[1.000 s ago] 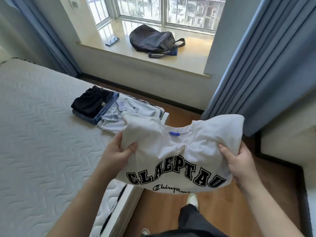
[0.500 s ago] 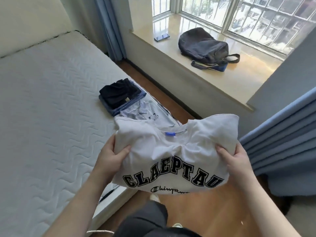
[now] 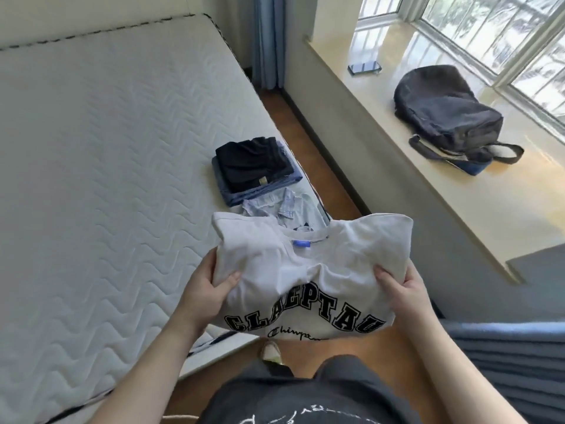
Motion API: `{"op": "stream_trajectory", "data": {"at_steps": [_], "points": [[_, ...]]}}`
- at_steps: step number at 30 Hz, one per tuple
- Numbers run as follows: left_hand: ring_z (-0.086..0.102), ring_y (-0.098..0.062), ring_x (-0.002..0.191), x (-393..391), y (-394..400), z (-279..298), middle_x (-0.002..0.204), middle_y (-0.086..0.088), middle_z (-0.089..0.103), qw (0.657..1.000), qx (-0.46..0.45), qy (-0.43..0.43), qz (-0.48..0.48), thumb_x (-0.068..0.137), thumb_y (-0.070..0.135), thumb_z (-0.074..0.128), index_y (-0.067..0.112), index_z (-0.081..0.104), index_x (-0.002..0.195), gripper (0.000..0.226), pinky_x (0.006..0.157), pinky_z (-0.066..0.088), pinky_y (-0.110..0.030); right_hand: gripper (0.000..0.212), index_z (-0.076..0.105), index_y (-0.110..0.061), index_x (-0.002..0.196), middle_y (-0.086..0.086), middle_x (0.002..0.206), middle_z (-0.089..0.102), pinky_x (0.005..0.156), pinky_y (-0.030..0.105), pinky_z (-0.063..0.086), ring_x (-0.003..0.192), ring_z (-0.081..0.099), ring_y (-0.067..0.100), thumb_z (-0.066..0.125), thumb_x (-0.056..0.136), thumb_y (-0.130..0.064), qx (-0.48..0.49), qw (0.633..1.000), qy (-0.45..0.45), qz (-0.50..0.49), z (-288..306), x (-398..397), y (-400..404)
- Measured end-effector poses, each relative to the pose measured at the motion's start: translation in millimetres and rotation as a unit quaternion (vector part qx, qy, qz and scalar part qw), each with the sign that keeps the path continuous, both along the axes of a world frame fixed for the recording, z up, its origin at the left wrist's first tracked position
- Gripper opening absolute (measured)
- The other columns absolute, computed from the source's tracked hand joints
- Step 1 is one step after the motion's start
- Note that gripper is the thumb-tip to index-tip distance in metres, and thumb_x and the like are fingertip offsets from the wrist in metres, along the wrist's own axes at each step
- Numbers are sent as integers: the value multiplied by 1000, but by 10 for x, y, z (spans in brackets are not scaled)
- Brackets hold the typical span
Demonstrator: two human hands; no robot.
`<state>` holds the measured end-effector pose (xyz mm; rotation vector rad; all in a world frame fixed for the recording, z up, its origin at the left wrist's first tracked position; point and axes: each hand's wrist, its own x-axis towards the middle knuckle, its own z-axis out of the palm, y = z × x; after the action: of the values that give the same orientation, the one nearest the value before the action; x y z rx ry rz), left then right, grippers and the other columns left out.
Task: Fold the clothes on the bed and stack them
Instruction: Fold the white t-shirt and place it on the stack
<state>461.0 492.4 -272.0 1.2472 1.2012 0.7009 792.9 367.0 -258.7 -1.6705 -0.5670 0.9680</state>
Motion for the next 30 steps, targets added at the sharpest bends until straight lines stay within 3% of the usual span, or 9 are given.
{"op": "stream_trajectory", "data": {"at_steps": [6,9,14,20,25,28,30], "points": [[67,-11,107,203,297,-348,117,11,69,997,-34,18,64,73,43,71,45,57,120,49,90,51,-40,36,66,-46,102,-12,104,73,70,21,55,94,70,7,67,90,-12,-41,998,-11,52,-298,352,606],[66,-11,108,374,410,-523,117,12,69,993,-53,33,105,81,29,71,46,58,118,43,90,50,-37,37,64,-45,104,-13,105,72,78,29,54,98,69,8,67,90,-12,-64,993,-5,98,-505,591,985],[65,-4,107,725,499,-791,113,18,69,977,-91,45,186,91,2,64,33,58,116,40,86,47,-24,46,57,-51,107,-20,104,69,69,14,53,94,66,-3,67,90,-9,-96,978,14,184,-852,980,1631],[62,8,104,988,765,-1330,110,27,68,955,-144,42,256,93,3,61,40,57,113,42,78,48,-9,52,50,-50,116,-12,117,64,92,32,51,109,61,6,64,91,-7,-135,956,5,261,-1413,1293,2290],[65,-2,105,907,1204,-2003,113,16,70,947,-170,39,269,91,-3,61,34,58,115,44,86,51,-21,51,52,-51,122,-16,118,65,91,34,50,113,60,9,64,92,-11,-150,954,6,259,-2084,1297,2724],[67,-1,92,860,1512,-2447,105,9,72,948,-179,48,259,82,-23,53,23,58,111,54,76,52,-17,45,56,-41,118,-10,116,67,92,40,52,111,62,16,61,90,-6,-176,957,7,230,-2525,1346,2922],[66,-6,89,793,1688,-2666,112,-6,66,938,-204,35,276,80,-27,47,12,53,119,56,75,54,-23,40,59,-33,113,0,116,67,93,47,53,107,64,23,60,88,-2,-222,951,13,216,-2791,1407,3096]]}}
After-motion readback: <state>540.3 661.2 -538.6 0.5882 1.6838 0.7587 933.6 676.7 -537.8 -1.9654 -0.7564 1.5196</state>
